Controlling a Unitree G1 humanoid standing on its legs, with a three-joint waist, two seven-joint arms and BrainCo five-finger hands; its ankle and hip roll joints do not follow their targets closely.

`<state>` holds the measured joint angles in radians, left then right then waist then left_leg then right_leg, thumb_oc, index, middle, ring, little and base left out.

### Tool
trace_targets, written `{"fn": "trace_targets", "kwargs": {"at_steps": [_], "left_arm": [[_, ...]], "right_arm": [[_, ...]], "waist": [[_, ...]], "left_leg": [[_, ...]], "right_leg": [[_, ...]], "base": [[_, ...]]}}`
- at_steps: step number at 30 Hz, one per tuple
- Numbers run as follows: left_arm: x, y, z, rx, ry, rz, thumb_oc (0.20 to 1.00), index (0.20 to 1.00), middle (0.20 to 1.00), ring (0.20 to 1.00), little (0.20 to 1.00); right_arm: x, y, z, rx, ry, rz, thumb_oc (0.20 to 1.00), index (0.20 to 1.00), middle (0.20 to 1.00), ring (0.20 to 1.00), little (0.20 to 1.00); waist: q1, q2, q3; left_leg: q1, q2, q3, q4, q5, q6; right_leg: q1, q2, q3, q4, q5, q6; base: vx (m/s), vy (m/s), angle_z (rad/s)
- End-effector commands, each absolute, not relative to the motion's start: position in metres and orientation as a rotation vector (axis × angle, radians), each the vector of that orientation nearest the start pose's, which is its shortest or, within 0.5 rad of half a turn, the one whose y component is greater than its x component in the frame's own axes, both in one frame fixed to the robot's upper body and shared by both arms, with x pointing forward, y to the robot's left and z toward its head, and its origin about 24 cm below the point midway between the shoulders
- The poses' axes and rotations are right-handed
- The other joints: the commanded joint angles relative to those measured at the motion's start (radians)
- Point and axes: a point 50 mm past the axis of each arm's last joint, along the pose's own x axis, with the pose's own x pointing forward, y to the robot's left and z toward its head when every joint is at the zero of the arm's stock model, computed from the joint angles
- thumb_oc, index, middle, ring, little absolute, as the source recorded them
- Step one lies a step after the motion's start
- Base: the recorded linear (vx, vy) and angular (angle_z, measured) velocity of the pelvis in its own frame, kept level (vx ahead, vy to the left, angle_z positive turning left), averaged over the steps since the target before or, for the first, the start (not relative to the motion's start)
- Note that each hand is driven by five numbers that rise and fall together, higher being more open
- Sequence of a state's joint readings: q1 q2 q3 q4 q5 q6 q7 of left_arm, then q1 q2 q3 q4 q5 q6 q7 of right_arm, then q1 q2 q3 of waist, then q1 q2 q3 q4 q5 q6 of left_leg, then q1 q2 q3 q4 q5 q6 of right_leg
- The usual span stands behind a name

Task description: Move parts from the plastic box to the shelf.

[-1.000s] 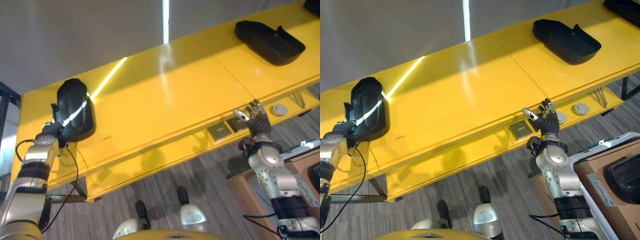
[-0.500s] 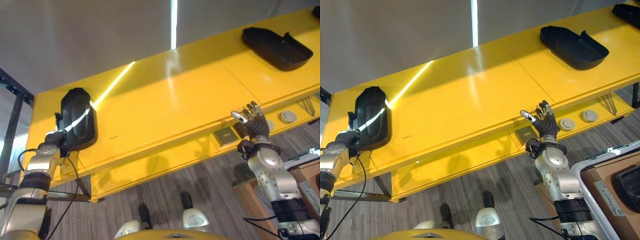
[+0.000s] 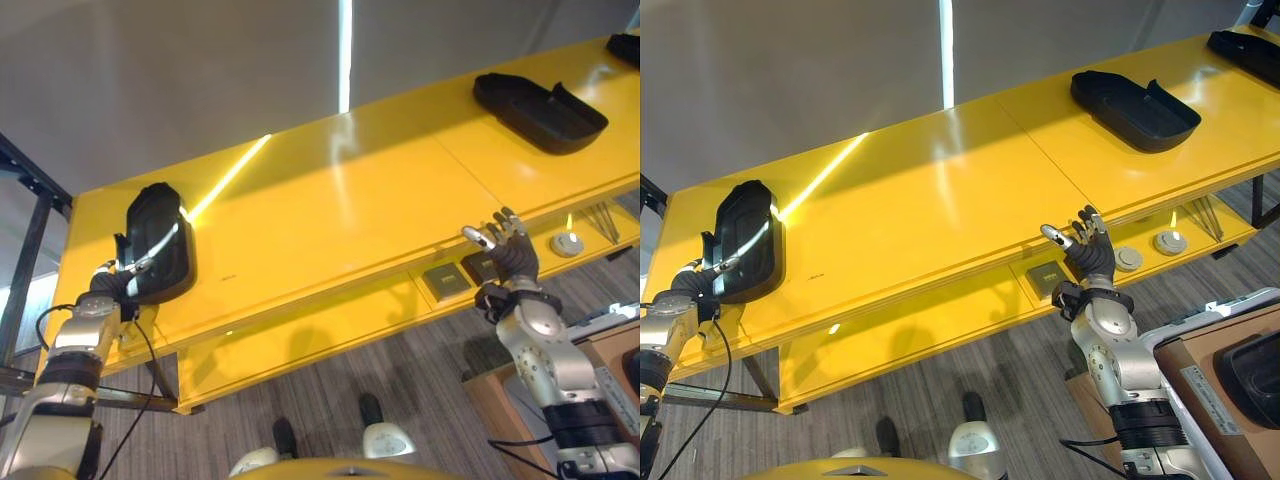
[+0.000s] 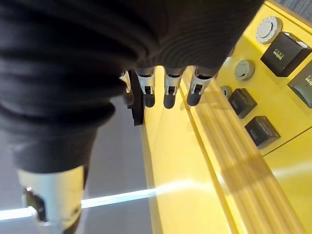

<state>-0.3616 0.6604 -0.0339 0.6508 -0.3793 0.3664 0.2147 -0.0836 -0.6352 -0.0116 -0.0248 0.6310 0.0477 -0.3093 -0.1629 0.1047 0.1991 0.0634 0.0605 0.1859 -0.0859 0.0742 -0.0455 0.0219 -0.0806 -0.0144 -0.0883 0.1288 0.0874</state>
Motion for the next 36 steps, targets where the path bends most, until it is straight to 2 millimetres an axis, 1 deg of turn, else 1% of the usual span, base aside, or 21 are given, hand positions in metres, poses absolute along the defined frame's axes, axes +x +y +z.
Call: {"fn": "trace_targets", "kwargs": {"at_steps": [1, 4, 7, 10, 13, 16, 17, 19, 21, 22, 24, 25, 26, 27, 28, 31, 32, 33, 34, 35, 36], "left_arm": [[0.289, 0.348, 0.053, 0.304, 0.473, 0.543, 1.000, 1.000, 1.000, 1.000, 1.000], [0.291, 0.349, 0.061, 0.320, 0.437, 0.554, 1.000, 1.000, 1.000, 1.000, 1.000], [0.293, 0.356, 0.084, 0.361, 0.353, 0.571, 1.000, 1.000, 1.000, 1.000, 1.000], [0.293, 0.357, 0.096, 0.381, 0.312, 0.554, 1.000, 1.000, 1.000, 1.000, 1.000], [0.293, 0.356, 0.117, 0.407, 0.248, 0.518, 1.000, 1.000, 1.000, 1.000, 1.000], [0.291, 0.358, 0.131, 0.452, 0.215, 0.495, 1.000, 1.000, 1.000, 1.000, 1.000], [0.290, 0.358, 0.133, 0.456, 0.212, 0.495, 1.000, 1.000, 1.000, 1.000, 1.000], [0.287, 0.363, 0.145, 0.496, 0.161, 0.533, 1.000, 1.000, 1.000, 1.000, 1.000], [0.282, 0.372, 0.176, 0.555, -0.028, 0.635, 1.000, 1.000, 1.000, 1.000, 1.000], [0.281, 0.372, 0.181, 0.554, -0.066, 0.648, 1.000, 1.000, 1.000, 1.000, 1.000], [0.275, 0.368, 0.211, 0.542, -0.267, 0.663, 1.000, 1.000, 1.000, 1.000, 1.000], [0.267, 0.350, 0.241, 0.494, -0.479, 0.620, 1.000, 1.000, 1.000, 1.000, 1.000], [0.266, 0.348, 0.242, 0.491, -0.488, 0.613, 1.000, 1.000, 1.000, 1.000, 1.000], [0.264, 0.341, 0.247, 0.476, -0.541, 0.577, 1.000, 1.000, 1.000, 1.000, 1.000], [0.260, 0.319, 0.253, 0.430, -0.624, 0.467, 1.000, 1.000, 1.000, 1.000, 1.000], [0.254, 0.281, 0.249, 0.362, -0.734, 0.268, 1.000, 1.000, 1.000, 1.000, 1.000], [0.253, 0.272, 0.247, 0.343, -0.746, 0.237, 1.000, 1.000, 1.000, 1.000, 1.000], [0.251, 0.244, 0.236, 0.231, -0.743, 0.091, 1.000, 1.000, 1.000, 1.000, 1.000], [0.251, 0.242, 0.235, 0.215, -0.740, 0.076, 1.000, 1.000, 1.000, 1.000, 1.000], [0.251, 0.235, 0.233, 0.176, -0.731, 0.034, 1.000, 1.000, 1.000, 1.000, 1.000], [0.252, 0.222, 0.229, 0.113, -0.718, -0.027, 1.000, 1.000, 1.000, 1.000, 1.000]], "right_arm": [[0.268, -0.262, 0.122, 0.042, -0.161, -0.259, 1.000, 1.000, 1.000, 1.000, 1.000], [0.267, -0.262, 0.122, 0.043, -0.161, -0.263, 1.000, 1.000, 1.000, 1.000, 1.000], [0.267, -0.262, 0.123, 0.044, -0.167, -0.272, 1.000, 1.000, 1.000, 1.000, 1.000], [0.266, -0.262, 0.123, 0.042, -0.170, -0.278, 1.000, 1.000, 1.000, 1.000, 1.000], [0.265, -0.264, 0.125, 0.048, -0.181, -0.291, 1.000, 1.000, 1.000, 1.000, 1.000], [0.264, -0.265, 0.125, 0.049, -0.184, -0.297, 1.000, 1.000, 1.000, 1.000, 1.000], [0.264, -0.265, 0.125, 0.049, -0.183, -0.298, 1.000, 1.000, 1.000, 1.000, 1.000], [0.263, -0.265, 0.125, 0.050, -0.182, -0.306, 1.000, 1.000, 1.000, 1.000, 1.000], [0.262, -0.267, 0.125, 0.053, -0.191, -0.322, 1.000, 1.000, 1.000, 1.000, 1.000], [0.262, -0.267, 0.126, 0.052, -0.195, -0.327, 1.000, 1.000, 1.000, 1.000, 1.000], [0.259, -0.268, 0.128, 0.045, -0.222, -0.345, 1.000, 1.000, 1.000, 1.000, 1.000], [0.254, -0.270, 0.130, 0.041, -0.262, -0.381, 1.000, 1.000, 1.000, 1.000, 1.000], [0.254, -0.270, 0.130, 0.038, -0.266, -0.385, 1.000, 1.000, 1.000, 1.000, 1.000], [0.253, -0.271, 0.131, 0.032, -0.280, -0.400, 1.000, 1.000, 1.000, 1.000, 1.000], [0.251, -0.272, 0.133, 0.025, -0.310, -0.430, 1.000, 1.000, 1.000, 1.000, 1.000], [0.246, -0.273, 0.139, 0.001, -0.380, -0.488, 1.000, 1.000, 1.000, 1.000, 1.000], [0.245, -0.272, 0.141, -0.001, -0.391, -0.495, 1.000, 1.000, 1.000, 1.000, 1.000], [0.240, -0.273, 0.150, -0.017, -0.451, -0.537, 1.000, 1.000, 1.000, 1.000, 1.000], [0.239, -0.273, 0.151, -0.018, -0.455, -0.542, 1.000, 1.000, 1.000, 1.000, 1.000], [0.237, -0.273, 0.155, -0.021, -0.477, -0.553, 1.000, 1.000, 1.000, 1.000, 1.000], [0.232, -0.273, 0.163, -0.022, -0.504, -0.557, 1.000, 1.000, 1.000, 1.000, 1.000]], "waist": [[0.020, -0.038, -0.022], [0.024, -0.038, -0.025], [0.034, -0.039, -0.031], [0.041, -0.039, -0.035], [0.055, -0.040, -0.042], [0.066, -0.040, -0.049], [0.067, -0.040, -0.050], [0.074, -0.042, -0.057], [0.079, -0.046, -0.068], [0.080, -0.047, -0.070], [0.083, -0.051, -0.075], [0.089, -0.059, -0.083], [0.089, -0.060, -0.084], [0.090, -0.062, -0.087], [0.094, -0.071, -0.094], [0.098, -0.082, -0.105], [0.096, -0.086, -0.106], [0.092, -0.098, -0.111], [0.092, -0.098, -0.112], [0.087, -0.101, -0.115], [0.074, -0.106, -0.120]], "left_leg": [[-0.003, 0.025, -0.003, 0.024, -0.009, 0.002], [0.000, 0.025, -0.006, 0.022, -0.009, 0.003], [0.004, 0.025, -0.011, 0.019, -0.009, 0.002], [0.006, 0.025, -0.014, 0.016, -0.009, 0.002], [0.007, 0.025, -0.022, 0.013, -0.010, 0.002], [0.010, 0.024, -0.027, 0.010, -0.011, 0.003], [0.011, 0.024, -0.027, 0.010, -0.011, 0.003], [0.015, 0.024, -0.030, 0.007, -0.013, 0.003], [0.018, 0.026, -0.033, 0.006, -0.015, 0.002], [0.019, 0.027, -0.033, 0.006, -0.015, 0.002], [0.021, 0.028, -0.033, 0.004, -0.017, 0.001], [0.023, 0.031, -0.032, 0.003, -0.021, 0.001], [0.023, 0.031, -0.032, 0.003, -0.022, 0.001], [0.024, 0.031, -0.033, 0.002, -0.023, 0.000], [0.026, 0.033, -0.033, 0.001, -0.025, -0.001], [0.031, 0.037, -0.033, 0.001, -0.030, -0.003], [0.033, 0.038, -0.032, 0.001, -0.031, -0.003], [0.041, 0.043, -0.030, 0.001, -0.032, -0.005], [0.042, 0.044, -0.029, 0.001, -0.032, -0.005], [0.045, 0.047, -0.027, 0.001, -0.033, -0.006], [0.049, 0.052, -0.024, 0.001, -0.033, -0.008]], "right_leg": [[-0.008, -0.049, -0.002, 0.012, -0.027, 0.033], [-0.004, -0.049, -0.005, 0.010, -0.028, 0.033], [0.003, -0.051, -0.015, 0.007, -0.029, 0.033], [0.006, -0.051, -0.020, 0.005, -0.031, 0.033], [0.012, -0.052, -0.030, 0.004, -0.033, 0.033], [0.019, -0.052, -0.038, 0.002, -0.037, 0.034], [0.020, -0.052, -0.038, 0.002, -0.037, 0.034], [0.025, -0.052, -0.042, 0.001, -0.041, 0.033], [0.028, -0.051, -0.045, 0.001, -0.043, 0.034], [0.029, -0.051, -0.046, 0.001, -0.043, 0.034], [0.030, -0.050, -0.048, 0.001, -0.044, 0.034], [0.034, -0.050, -0.052, 0.001, -0.048, 0.035], [0.034, -0.050, -0.053, 0.001, -0.048, 0.035], [0.035, -0.050, -0.055, 0.001, -0.049, 0.036], [0.038, -0.049, -0.059, 0.001, -0.051, 0.037], [0.045, -0.046, -0.062, 0.001, -0.054, 0.037], [0.047, -0.046, -0.062, 0.001, -0.054, 0.037], [0.054, -0.039, -0.058, 0.001, -0.053, 0.036], [0.055, -0.038, -0.058, 0.001, -0.052, 0.036], [0.056, -0.034, -0.051, 0.001, -0.051, 0.035], [0.055, -0.023, -0.032, 0.001, -0.049, 0.033]], "base": [[0.00, 0.000, 0.00], [0.00, 0.000, 0.00], [0.01, -0.001, 0.08], [0.01, 0.001, 0.12], [0.00, -0.001, 0.02], [0.00, -0.004, 0.07], [0.00, -0.005, 0.08], [0.00, -0.010, 0.11], [0.00, -0.016, 0.11], [0.00, 0.000, 0.00], [-0.02, -0.016, 0.01], [-0.03, -0.030, 0.04], [-0.03, -0.035, 0.05], [-0.03, -0.040, 0.05], [-0.04, -0.055, 0.04], [-0.03, -0.060, 0.02], [-0.03, -0.108, 0.00], [-0.03, -0.095, -0.01], [-0.03, -0.111, -0.04], [-0.02, -0.094, -0.06], [-0.03, -0.111, -0.06]]}}
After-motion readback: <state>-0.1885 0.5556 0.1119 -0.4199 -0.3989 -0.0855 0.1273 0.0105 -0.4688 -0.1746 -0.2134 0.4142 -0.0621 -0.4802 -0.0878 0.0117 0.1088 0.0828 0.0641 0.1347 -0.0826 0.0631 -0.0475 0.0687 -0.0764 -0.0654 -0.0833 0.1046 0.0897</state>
